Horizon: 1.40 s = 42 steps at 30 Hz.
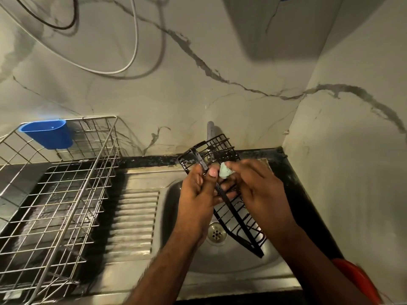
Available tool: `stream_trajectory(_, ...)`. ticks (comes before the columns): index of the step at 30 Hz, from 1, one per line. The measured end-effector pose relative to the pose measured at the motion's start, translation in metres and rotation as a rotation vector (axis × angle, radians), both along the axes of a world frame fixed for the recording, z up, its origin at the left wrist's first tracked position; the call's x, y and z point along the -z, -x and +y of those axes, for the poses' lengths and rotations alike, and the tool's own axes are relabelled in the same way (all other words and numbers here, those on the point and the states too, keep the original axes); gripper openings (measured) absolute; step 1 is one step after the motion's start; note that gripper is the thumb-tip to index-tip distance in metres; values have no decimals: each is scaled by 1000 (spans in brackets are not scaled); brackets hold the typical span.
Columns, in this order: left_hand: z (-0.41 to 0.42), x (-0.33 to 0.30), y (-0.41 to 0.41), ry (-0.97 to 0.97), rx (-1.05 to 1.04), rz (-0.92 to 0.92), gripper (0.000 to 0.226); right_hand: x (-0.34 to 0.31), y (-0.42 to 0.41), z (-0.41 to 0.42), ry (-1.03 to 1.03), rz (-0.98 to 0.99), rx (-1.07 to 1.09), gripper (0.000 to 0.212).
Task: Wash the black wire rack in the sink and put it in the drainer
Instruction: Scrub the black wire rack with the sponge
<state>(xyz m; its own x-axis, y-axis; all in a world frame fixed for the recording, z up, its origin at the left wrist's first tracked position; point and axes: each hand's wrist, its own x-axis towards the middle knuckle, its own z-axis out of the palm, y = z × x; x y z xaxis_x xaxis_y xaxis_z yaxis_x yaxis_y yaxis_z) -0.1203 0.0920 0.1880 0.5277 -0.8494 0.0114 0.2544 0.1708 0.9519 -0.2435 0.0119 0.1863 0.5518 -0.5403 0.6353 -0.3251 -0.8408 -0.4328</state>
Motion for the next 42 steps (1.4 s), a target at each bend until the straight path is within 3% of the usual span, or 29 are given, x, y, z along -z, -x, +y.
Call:
stream_trajectory(3, 2, 0, 0, -7, 11, -24, 23, -1, -5, -8, -8, 20, 50, 32)
stream_trajectory(6, 3, -2, 0, -3, 23, -11, 26, -12, -8, -11, -138, -124, 92, 26)
stream_trajectory(9, 4, -3, 2, 3, 36, -2, 27, -27, -9, -16, -85, -256, 122, 25)
stream_trajectory(11, 4, -3, 6, 3, 45, -11, 26, -35, -11, -19, 15, -202, 92, 32)
stream_trajectory(14, 4, -4, 10, -1, 43, -56, 24, -39, -16, -20, 140, 36, 91, 48)
stream_trajectory(17, 3, -6, 7, 25, 15, -96, 23, -33, -18, -15, 130, 130, -18, 50)
stream_trajectory(23, 6, -6, 7, 55, -51, -181, 21, -39, -24, -8, 69, -1, 8, 24)
stream_trajectory(31, 3, -4, 4, 76, -161, -119, 19, -19, -16, 3, 204, -77, -44, 27)
stream_trajectory(36, 2, -6, -8, 88, -187, 10, 14, 4, -6, 2, 163, 136, -41, 28)
stream_trajectory(42, -2, -10, -22, 80, -240, 132, 14, 10, 1, -8, 28, 222, -164, 8)
